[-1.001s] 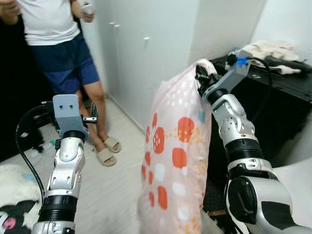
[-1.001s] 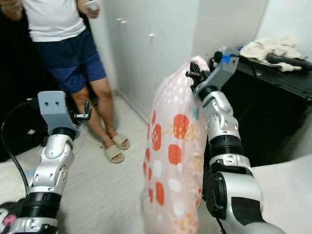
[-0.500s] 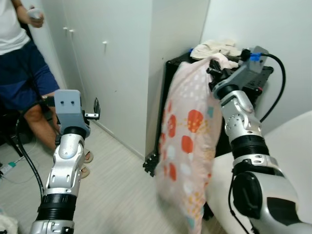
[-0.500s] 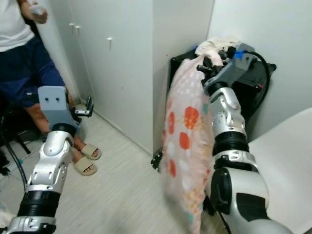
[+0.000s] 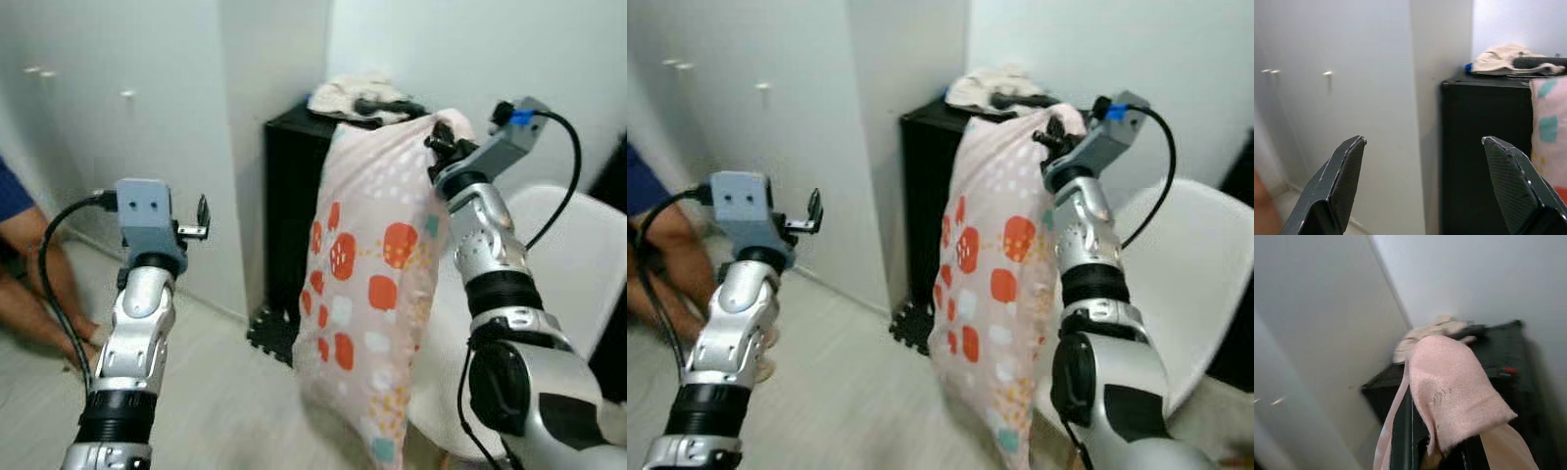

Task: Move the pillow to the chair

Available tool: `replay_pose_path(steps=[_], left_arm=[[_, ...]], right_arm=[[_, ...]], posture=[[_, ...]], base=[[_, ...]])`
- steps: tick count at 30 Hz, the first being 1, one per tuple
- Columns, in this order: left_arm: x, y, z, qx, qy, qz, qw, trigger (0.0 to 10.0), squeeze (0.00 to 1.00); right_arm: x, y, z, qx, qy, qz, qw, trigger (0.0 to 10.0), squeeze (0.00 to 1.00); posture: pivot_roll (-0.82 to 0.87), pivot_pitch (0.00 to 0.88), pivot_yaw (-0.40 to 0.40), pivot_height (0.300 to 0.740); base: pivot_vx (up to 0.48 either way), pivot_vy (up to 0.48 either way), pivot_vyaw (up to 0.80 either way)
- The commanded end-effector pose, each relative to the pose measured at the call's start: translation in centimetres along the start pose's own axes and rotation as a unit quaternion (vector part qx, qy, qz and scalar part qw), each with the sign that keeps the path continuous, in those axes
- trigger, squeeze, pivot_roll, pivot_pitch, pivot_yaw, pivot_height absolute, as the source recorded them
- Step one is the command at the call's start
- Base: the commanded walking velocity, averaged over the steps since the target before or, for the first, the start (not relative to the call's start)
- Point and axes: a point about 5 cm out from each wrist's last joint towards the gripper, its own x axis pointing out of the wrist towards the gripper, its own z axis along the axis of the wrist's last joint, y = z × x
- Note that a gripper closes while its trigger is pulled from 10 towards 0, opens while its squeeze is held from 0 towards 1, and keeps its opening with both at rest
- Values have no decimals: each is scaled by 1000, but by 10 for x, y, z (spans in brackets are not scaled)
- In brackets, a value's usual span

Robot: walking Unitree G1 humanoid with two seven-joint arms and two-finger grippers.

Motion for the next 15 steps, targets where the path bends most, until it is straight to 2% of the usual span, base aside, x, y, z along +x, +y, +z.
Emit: replay_pose_path(steps=[1,10,15], left_arm=[[-2,0,0,4,-1,-7,1000,10000,0],[-3,-5,3,1,-7,-21,1000,10000,0],[-2,-6,3,3,-10,-26,1000,10000,0]], right_arm=[[7,5,29,-7,-62,4,998,0,0],[6,-1,29,-9,-67,-18,998,0,0],[7,6,22,6,-51,13,999,0,0]], posture=[[-140,0,-34,740],[-136,0,-37,740],[-142,0,-34,740]], base=[[0,0,-775],[0,0,-775],[0,0,-776]])
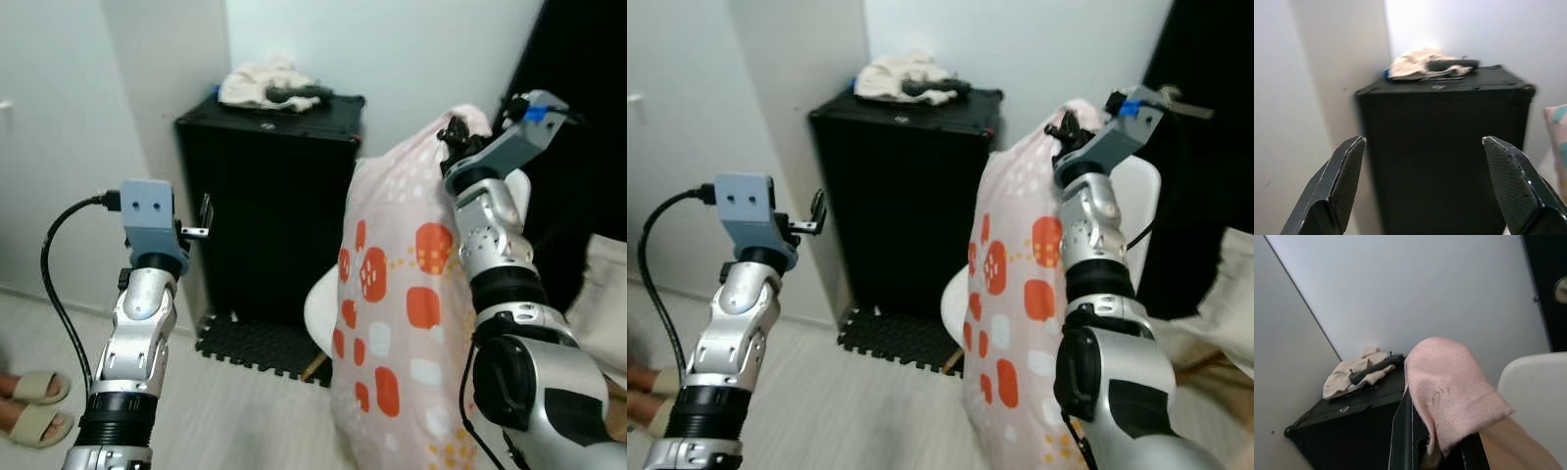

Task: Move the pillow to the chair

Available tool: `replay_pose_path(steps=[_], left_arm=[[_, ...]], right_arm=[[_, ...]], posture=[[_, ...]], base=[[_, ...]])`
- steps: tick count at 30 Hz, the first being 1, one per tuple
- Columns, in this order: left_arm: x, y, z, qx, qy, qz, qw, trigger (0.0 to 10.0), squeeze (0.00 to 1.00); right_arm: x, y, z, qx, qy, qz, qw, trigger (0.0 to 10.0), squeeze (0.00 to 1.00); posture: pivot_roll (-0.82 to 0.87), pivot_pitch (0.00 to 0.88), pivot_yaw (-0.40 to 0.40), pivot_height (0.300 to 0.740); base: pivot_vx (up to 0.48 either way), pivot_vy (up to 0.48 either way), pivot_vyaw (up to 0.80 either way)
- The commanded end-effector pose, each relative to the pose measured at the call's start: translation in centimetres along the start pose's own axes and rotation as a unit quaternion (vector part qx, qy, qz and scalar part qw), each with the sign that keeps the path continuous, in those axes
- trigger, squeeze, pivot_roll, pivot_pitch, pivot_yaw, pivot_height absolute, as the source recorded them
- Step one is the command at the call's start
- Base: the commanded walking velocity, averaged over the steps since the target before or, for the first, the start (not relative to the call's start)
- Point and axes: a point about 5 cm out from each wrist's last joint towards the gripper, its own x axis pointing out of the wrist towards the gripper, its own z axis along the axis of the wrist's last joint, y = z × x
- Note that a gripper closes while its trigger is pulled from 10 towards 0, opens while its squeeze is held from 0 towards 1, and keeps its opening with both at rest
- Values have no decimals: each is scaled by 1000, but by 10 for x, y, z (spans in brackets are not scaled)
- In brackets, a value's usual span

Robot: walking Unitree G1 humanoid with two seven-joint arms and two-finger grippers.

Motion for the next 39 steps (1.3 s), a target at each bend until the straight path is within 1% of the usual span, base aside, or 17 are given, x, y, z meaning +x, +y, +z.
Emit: replay_pose_path(steps=[1,4,9,12,14,16,30,33,35,36,39], left_arm=[[-1,-2,1,4,-5,-6,1000,10000,0],[1,-3,5,13,-14,-7,1000,10000,0],[2,-2,6,13,-14,-5,1000,10000,0],[1,-1,6,12,-13,-5,1000,10000,0],[2,-2,6,13,-14,-8,1000,10000,0],[2,-2,7,13,-15,-10,1000,10000,0],[1,-10,7,5,-15,-26,1000,10000,0],[1,-13,6,-6,-12,-38,999,10000,0],[0,-19,6,-13,-10,-56,998,10000,0],[0,-19,6,-13,-10,-56,998,10000,0],[-3,-25,4,-13,-5,-72,997,10000,0]], right_arm=[[7,16,15,-11,-30,42,999,10000,0],[5,28,4,-28,-8,77,997,10000,0],[5,30,4,-27,-8,82,996,10000,0],[5,26,5,-27,-7,75,997,10000,0],[6,21,5,-39,-1,60,997,10000,0],[6,19,6,-41,-1,55,998,10000,0],[7,1,16,-47,-18,-6,999,10000,0],[7,-4,19,-52,-23,-21,998,10000,0],[7,-11,25,-58,-32,-40,997,10000,0],[7,-11,25,-58,-32,-40,997,10000,0],[7,-19,32,-67,-42,-60,995,10000,0]], posture=[[-142,0,-34,740],[-144,0,-35,740],[-148,0,-32,740],[-149,0,-29,740],[-149,0,-28,740],[-149,0,-28,740],[-147,0,-32,740],[-144,0,-34,740],[-142,0,-34,740],[-142,0,-34,740],[-141,0,-35,740]], base=[[0,0,0],[305,0,0],[326,0,0],[480,0,0],[480,0,-753],[480,0,-750],[466,0,-731],[360,0,-725],[0,0,-725],[0,0,-725],[0,0,-725]])
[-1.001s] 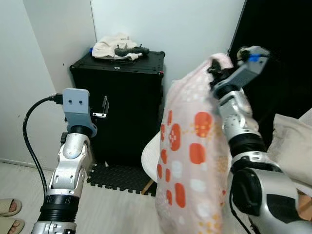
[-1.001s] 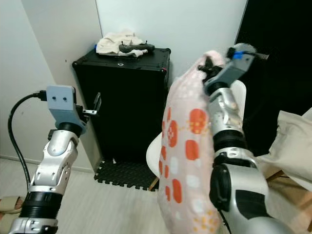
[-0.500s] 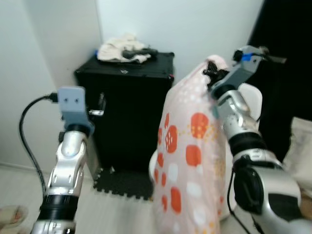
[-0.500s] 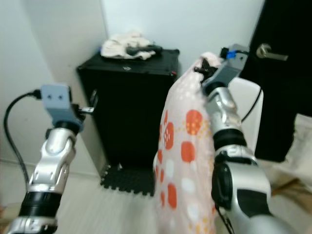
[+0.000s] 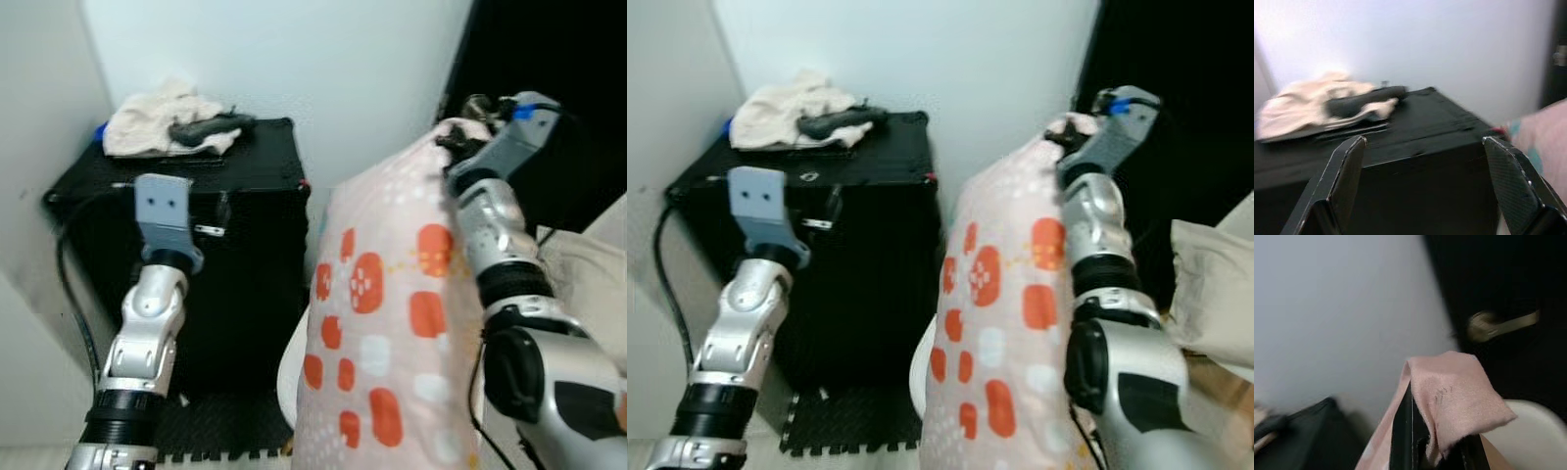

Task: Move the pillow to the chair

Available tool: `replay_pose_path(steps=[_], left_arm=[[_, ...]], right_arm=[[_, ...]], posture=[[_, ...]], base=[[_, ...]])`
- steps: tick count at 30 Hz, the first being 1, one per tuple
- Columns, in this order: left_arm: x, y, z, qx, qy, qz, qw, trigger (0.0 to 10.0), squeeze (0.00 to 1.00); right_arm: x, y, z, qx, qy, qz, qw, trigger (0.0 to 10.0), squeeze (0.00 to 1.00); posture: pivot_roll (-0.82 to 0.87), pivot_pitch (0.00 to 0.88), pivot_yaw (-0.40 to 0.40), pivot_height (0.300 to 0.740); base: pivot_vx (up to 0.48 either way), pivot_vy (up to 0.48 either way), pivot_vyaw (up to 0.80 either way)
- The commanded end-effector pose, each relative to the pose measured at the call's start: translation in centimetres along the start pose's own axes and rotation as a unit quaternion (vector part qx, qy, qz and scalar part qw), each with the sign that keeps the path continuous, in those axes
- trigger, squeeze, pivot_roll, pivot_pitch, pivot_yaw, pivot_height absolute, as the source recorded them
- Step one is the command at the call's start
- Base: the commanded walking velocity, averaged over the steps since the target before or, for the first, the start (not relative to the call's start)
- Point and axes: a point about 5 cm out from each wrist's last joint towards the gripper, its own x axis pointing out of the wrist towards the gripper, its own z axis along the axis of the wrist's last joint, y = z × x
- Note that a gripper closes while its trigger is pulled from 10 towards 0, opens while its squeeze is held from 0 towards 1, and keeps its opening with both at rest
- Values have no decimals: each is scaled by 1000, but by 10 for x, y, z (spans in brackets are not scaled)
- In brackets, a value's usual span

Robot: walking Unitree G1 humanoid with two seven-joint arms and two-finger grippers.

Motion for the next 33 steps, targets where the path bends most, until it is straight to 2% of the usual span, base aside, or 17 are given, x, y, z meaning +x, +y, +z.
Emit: replay_pose_path(steps=[1,10,12,13,14,15,18,19,20,21,22,23,24,27,29,32,33], left_arm=[[-2,-4,-3,-7,8,-8,1000,10000,0],[-3,-7,-4,-8,9,-19,1000,10000,0],[-2,-6,-1,-3,4,-17,1000,10000,0],[-2,-6,-1,-3,4,-17,1000,10000,0],[-2,-6,-1,-1,3,-15,1000,10000,0],[-2,-6,-1,-1,3,-15,1000,10000,0],[-2,-5,-1,2,4,-10,1000,10000,0],[-2,-5,-1,2,4,-10,1000,10000,0],[-2,-5,-1,3,4,-7,1000,10000,0],[-3,-4,-2,5,6,0,1000,10000,0],[-3,-4,-2,5,6,0,1000,10000,0],[-4,-4,-3,6,8,6,1000,10000,0],[-4,-4,-3,6,8,6,1000,10000,0],[-5,-2,-4,5,11,19,1000,10000,0],[-5,-2,-4,5,11,19,1000,10000,0],[-7,4,-5,10,14,41,999,10000,0],[-7,4,-5,10,14,41,999,10000,0]], right_arm=[[4,1,18,-7,-43,-1,999,10000,0],[4,-2,21,-7,-49,-9,999,10000,0],[7,23,31,46,-71,56,995,10000,0],[7,23,31,46,-71,56,995,10000,0],[9,35,35,63,-78,86,991,10000,0],[9,35,35,63,-78,86,991,10000,0],[8,75,43,93,-79,202,972,10000,0],[8,75,43,93,-79,202,972,10000,0],[5,93,39,90,-62,254,961,10000,0],[-3,117,26,61,-34,327,942,10000,0],[-3,117,26,61,-34,327,942,10000,0],[-13,135,11,33,-7,386,922,10000,0],[-13,135,11,33,-7,386,922,10000,0],[-39,165,-22,-8,40,485,873,10000,0],[-39,165,-22,-8,40,485,873,10000,0],[-62,183,-45,-17,66,554,830,10000,0],[-62,183,-45,-17,66,554,830,10000,0]], posture=[[-141,0,-35,740],[-139,0,-36,740],[-133,0,-41,740],[-133,0,-41,740],[-133,0,-41,740],[-133,0,-41,740],[-134,0,-41,740],[-134,0,-41,740],[-136,0,-42,740],[-136,0,-44,740],[-136,0,-44,740],[-136,0,-44,740],[-136,0,-44,740],[-131,0,-52,740],[-131,0,-52,740],[-127,0,-56,740],[-127,0,-56,740]], base=[[0,0,-725],[0,0,-725],[0,0,-725],[0,0,-725],[0,0,-725],[0,0,-725],[0,0,-725],[0,0,-725],[0,0,-725],[0,0,0],[0,0,0],[0,0,0],[0,0,0],[0,0,0],[0,0,0],[0,0,473],[0,0,800]])
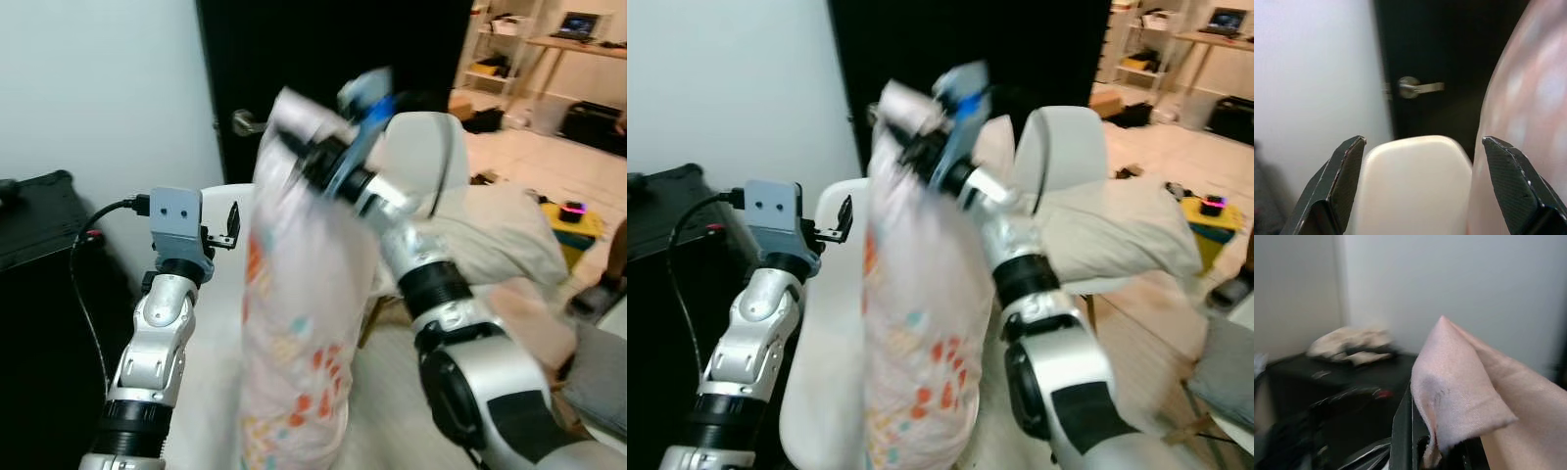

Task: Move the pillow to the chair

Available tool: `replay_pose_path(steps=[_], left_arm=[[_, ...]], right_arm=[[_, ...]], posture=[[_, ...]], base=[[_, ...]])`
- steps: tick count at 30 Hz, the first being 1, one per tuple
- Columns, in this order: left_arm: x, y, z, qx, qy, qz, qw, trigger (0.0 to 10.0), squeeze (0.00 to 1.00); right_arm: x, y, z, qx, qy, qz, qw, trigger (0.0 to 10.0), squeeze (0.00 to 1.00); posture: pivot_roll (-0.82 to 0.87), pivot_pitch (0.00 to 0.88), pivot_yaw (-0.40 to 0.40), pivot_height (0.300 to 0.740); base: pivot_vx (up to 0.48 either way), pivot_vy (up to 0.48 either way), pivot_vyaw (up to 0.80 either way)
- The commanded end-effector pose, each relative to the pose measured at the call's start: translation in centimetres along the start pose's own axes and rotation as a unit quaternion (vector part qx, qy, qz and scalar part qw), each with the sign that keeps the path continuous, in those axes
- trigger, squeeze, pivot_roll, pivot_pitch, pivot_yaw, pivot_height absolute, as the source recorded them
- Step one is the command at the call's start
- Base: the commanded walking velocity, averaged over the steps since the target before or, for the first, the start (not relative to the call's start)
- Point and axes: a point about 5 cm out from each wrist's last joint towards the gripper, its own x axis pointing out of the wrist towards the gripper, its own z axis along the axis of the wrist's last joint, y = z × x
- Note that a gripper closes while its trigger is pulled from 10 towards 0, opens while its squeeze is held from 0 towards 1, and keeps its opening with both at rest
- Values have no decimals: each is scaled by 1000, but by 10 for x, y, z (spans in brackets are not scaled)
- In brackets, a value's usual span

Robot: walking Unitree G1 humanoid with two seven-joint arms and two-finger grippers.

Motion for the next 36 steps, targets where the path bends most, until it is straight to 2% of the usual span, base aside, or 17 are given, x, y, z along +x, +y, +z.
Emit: replay_pose_path(steps=[1,7,16,18,20,23,24,26,28,29,31,33,34,35,36], left_arm=[[-1,8,-1,9,7,22,1000,10000,0],[0,13,-1,17,7,42,999,10000,0],[-1,12,-2,18,10,47,999,10000,0],[-2,11,-3,18,12,47,999,10000,0],[-2,11,-3,19,13,46,999,10000,0],[-3,11,-3,19,14,47,999,10000,0],[-3,11,-4,20,15,46,999,10000,0],[-3,10,-5,21,17,44,999,10000,0],[-3,10,-5,21,17,44,999,10000,0],[-3,9,-6,22,21,39,999,10000,0],[-3,9,-6,22,21,39,999,10000,0],[-3,0,-13,24,37,15,999,10000,0],[-3,0,-13,24,37,15,999,10000,0],[-4,-5,-15,27,43,2,999,10000,0],[-4,-5,-15,27,43,2,999,10000,0]], right_arm=[[9,11,10,-21,-13,38,999,10000,0],[13,20,3,-8,2,66,998,10000,0],[13,15,-10,-8,37,7,999,10000,0],[9,2,-17,-13,60,-57,996,10000,0],[1,-11,-19,-1,59,-115,992,10000,0],[-2,-16,-18,8,55,-134,989,10000,0],[-6,-20,-20,31,48,-151,987,10000,0],[-10,-23,-24,46,50,-167,984,10000,0],[-10,-23,-24,46,50,-167,984,10000,0],[-15,-25,-33,49,71,-187,979,10000,0],[-15,-25,-33,49,71,-187,979,10000,0],[-29,-27,-60,13,148,-232,961,10000,0],[-29,-27,-60,13,148,-232,961,10000,0],[-36,-28,-70,7,173,-252,952,10000,0],[-36,-28,-70,7,173,-252,952,10000,0]], posture=[[-127,0,-58,740],[-129,0,-62,740],[-129,0,-66,740],[-129,0,-68,730],[-127,0,-69,720],[-127,0,-69,715],[-131,0,-66,710],[-133,0,-63,705],[-133,0,-63,705],[-136,0,-59,700],[-136,0,-59,700],[-138,0,-57,690],[-138,0,-57,690],[-138,0,-57,685],[-138,0,-57,685]], base=[[0,0,800],[0,0,757],[0,0,0],[0,0,0],[0,0,0],[0,0,0],[0,0,0],[0,0,0],[0,0,0],[0,0,0],[0,0,0],[0,0,0],[0,0,0],[0,0,0],[0,0,0]])
